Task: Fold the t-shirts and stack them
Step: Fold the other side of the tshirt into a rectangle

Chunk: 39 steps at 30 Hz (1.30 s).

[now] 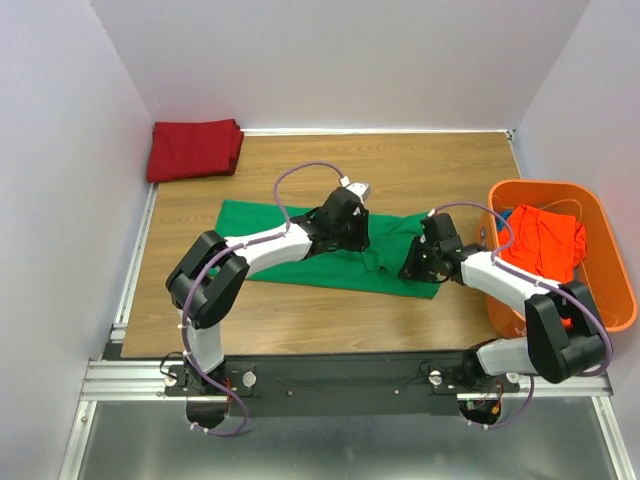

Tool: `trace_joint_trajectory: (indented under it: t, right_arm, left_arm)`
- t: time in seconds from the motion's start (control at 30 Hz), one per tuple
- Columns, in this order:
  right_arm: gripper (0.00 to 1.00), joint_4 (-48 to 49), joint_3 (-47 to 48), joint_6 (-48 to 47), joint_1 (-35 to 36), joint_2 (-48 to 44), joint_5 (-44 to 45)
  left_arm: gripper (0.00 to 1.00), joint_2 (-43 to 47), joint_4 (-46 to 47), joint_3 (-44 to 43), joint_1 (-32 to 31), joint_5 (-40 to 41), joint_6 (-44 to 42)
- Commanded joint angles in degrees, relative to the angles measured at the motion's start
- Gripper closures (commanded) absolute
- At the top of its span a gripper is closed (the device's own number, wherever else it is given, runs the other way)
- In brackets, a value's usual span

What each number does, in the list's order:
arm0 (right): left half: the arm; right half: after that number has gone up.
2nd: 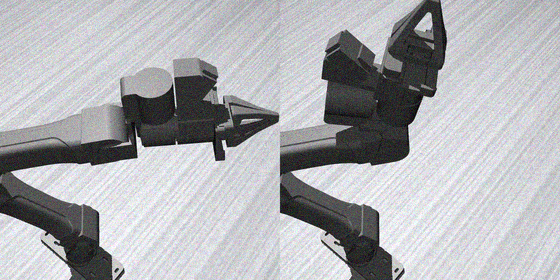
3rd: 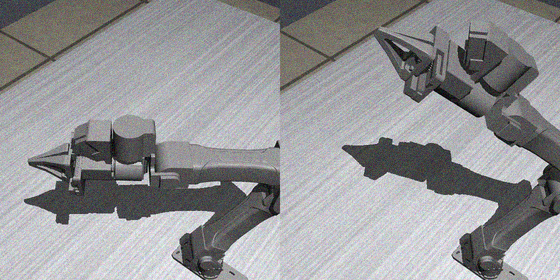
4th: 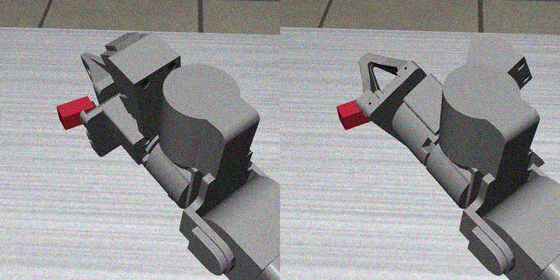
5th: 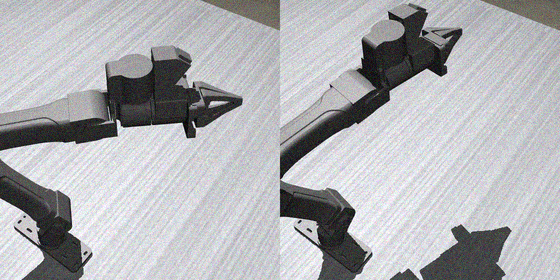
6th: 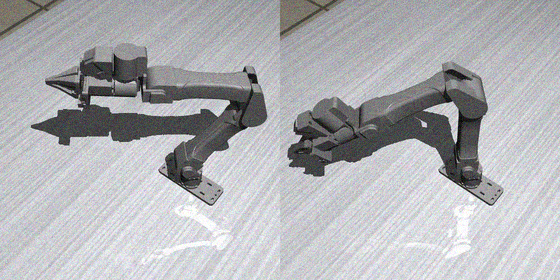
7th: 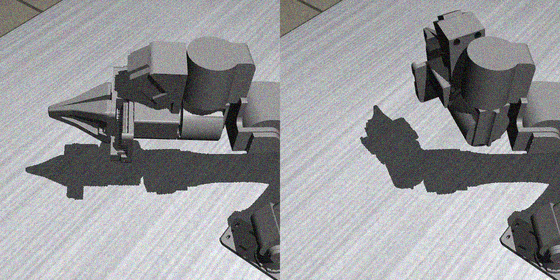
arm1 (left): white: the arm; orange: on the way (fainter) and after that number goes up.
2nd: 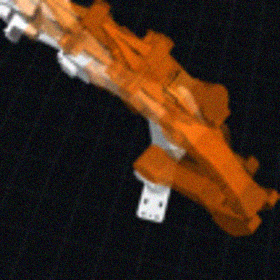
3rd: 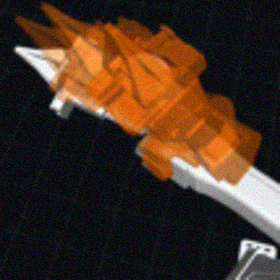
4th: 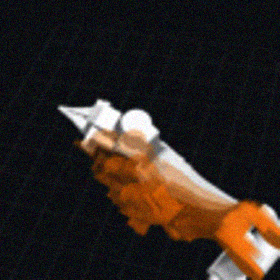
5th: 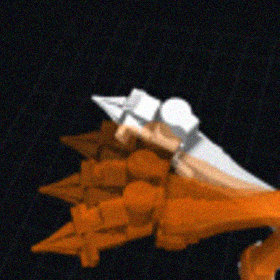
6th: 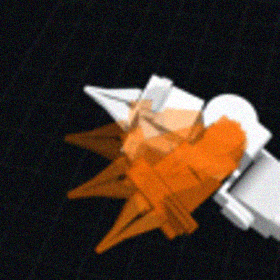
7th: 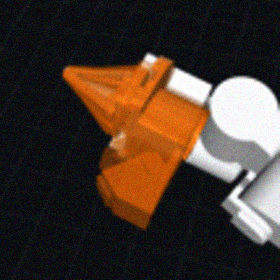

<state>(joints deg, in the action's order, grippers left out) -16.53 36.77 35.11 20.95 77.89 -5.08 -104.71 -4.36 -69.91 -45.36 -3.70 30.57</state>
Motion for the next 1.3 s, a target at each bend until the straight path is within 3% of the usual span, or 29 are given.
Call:
trace_joint_trajectory:
  t: [0.0, 0.6, 1.27]
  right_arm:
    - [0.72, -0.1, 0.1, 1.1, 0.2, -1.7, 2.6]
    - [0.71, -1.2, 6.3, 1.2, 0.2, -3.4, 7.8]
    - [0.71, -1.9, 6.3, 0.9, 0.1, -3.8, 8.6]
  left_arm:
    - [0.61, -0.3, -0.4, 2.3, -1.3, -0.7, 1.2]
    - [0.57, -2.1, 0.8, 4.0, -4.4, -0.1, 4.1]
    - [0.57, -6.2, 3.4, 2.4, -4.6, -1.8, 4.3]
